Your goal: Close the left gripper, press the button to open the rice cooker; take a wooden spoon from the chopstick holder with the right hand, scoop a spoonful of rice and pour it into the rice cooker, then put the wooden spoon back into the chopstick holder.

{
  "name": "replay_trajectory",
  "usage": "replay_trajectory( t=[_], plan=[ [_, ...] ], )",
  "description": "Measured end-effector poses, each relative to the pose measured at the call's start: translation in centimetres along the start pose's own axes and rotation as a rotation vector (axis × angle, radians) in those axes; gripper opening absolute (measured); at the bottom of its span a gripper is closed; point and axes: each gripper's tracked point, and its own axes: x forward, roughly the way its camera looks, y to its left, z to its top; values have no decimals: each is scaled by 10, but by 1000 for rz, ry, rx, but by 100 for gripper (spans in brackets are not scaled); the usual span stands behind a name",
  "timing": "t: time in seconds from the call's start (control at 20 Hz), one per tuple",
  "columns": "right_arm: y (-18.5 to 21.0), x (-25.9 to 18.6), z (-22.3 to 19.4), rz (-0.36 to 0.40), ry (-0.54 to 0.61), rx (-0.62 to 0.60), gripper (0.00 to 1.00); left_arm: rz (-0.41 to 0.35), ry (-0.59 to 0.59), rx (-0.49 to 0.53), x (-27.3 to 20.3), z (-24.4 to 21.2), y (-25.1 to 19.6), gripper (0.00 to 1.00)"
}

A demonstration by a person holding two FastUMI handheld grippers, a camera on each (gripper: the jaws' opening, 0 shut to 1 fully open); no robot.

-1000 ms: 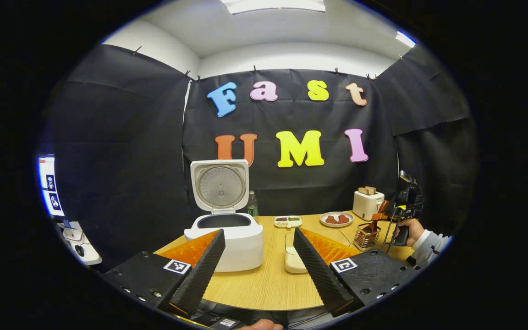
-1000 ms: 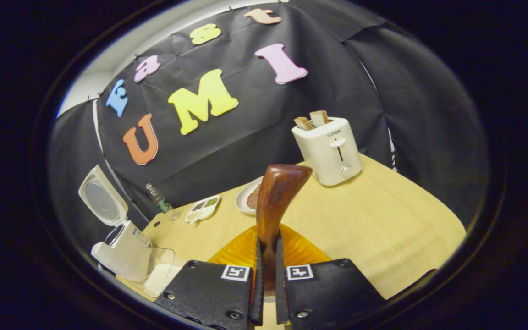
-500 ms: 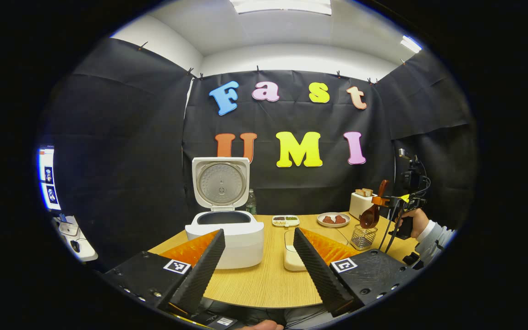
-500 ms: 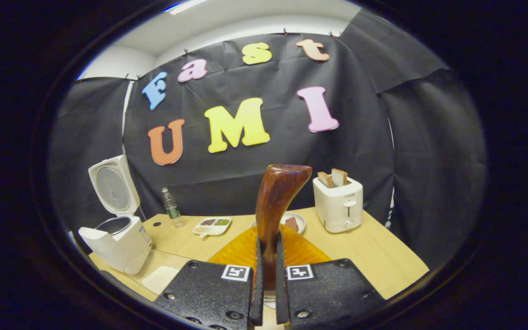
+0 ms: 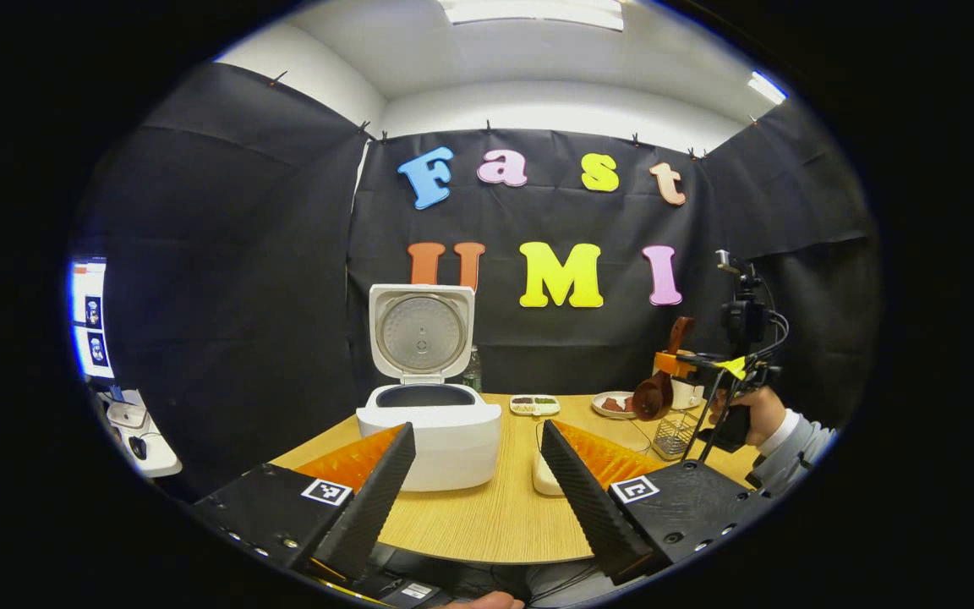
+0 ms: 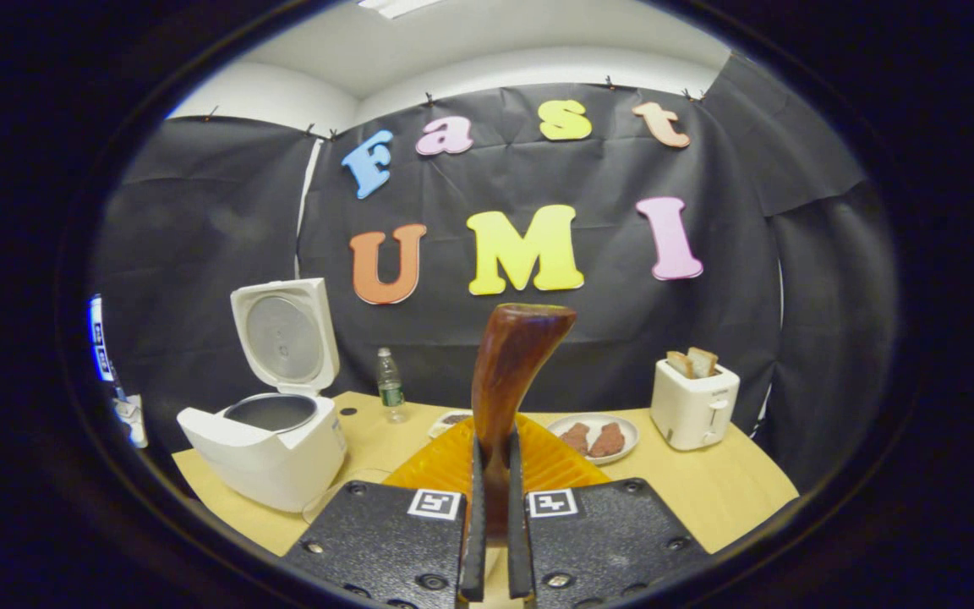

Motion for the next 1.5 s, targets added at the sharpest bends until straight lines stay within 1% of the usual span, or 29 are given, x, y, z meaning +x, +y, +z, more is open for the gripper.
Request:
replay_trajectory(
  t=[0.1, 0.2, 0.45, 0.55, 0.85, 1.0, 1.1, 1.2, 1.25, 1.5],
  plan=[
    [19, 10, -21, 8, 35, -5, 16, 3, -4, -4, -3, 1, 3, 96],
    [33, 23, -51, 7, 93, -12, 16, 4, -11, 2, -4, 4, 4, 97],
    [32, 43, -110, -65, 211, -87, 16, -10, -19, 17, -5, 5, 4, 97],
    [30, 44, -130, -81, 263, -71, 16, -7, -13, 14, -4, 1, 8, 97],
    [24, 36, -137, -114, 253, 73, 16, -14, -2, -20, 0, -4, 8, 97],
    [30, 33, -138, -102, 249, 102, 16, -19, -2, -15, 1, -5, 3, 96],
    [42, 28, -142, -64, 267, 159, 16, -27, -2, -12, 1, -4, -2, 97],
    [64, 28, -147, 5, 293, 250, 16, -29, -2, -5, 1, -5, -3, 97],
    [66, 28, -147, 7, 298, 260, 16, -29, -1, -3, 2, -5, -4, 97],
    [74, 41, -143, 30, 293, 384, 16, -30, 1, -4, 1, -6, -3, 97]
  ],
)
